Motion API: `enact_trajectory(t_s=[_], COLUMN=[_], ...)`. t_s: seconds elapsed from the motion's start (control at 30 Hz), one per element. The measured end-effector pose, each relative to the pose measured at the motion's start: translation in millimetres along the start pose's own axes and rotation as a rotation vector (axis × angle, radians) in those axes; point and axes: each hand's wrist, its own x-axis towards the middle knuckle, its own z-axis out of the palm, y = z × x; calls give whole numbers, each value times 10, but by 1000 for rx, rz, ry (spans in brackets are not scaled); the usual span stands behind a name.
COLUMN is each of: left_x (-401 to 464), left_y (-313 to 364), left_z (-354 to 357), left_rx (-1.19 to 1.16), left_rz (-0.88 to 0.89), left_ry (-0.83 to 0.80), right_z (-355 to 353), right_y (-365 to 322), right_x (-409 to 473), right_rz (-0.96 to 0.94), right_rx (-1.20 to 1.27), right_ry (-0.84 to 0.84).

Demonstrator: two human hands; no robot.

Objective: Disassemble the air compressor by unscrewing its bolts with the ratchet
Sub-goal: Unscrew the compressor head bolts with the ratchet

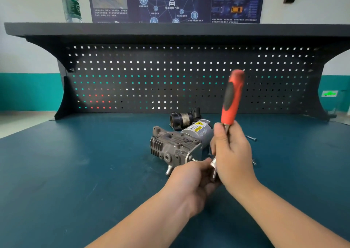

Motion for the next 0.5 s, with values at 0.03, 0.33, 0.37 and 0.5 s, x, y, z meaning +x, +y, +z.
enact_trajectory(t_s=[0.03, 0.33, 0.37, 0.5], left_x=[0, -15, -20, -16], left_y=[0, -2, -3, -15], left_z=[4, 8, 5, 1], left_rx=[-7, 0, -3, -14], left_rz=[2, 0, 2, 13], left_ry=[11, 43, 44, 58], right_z=[1, -16, -16, -3], right_y=[28, 288, 290, 266], right_x=[38, 164, 159, 154], right_rz=[107, 1130, 1150, 971], right_rx=[19, 432, 450, 443], right_ry=[50, 197, 197, 212])
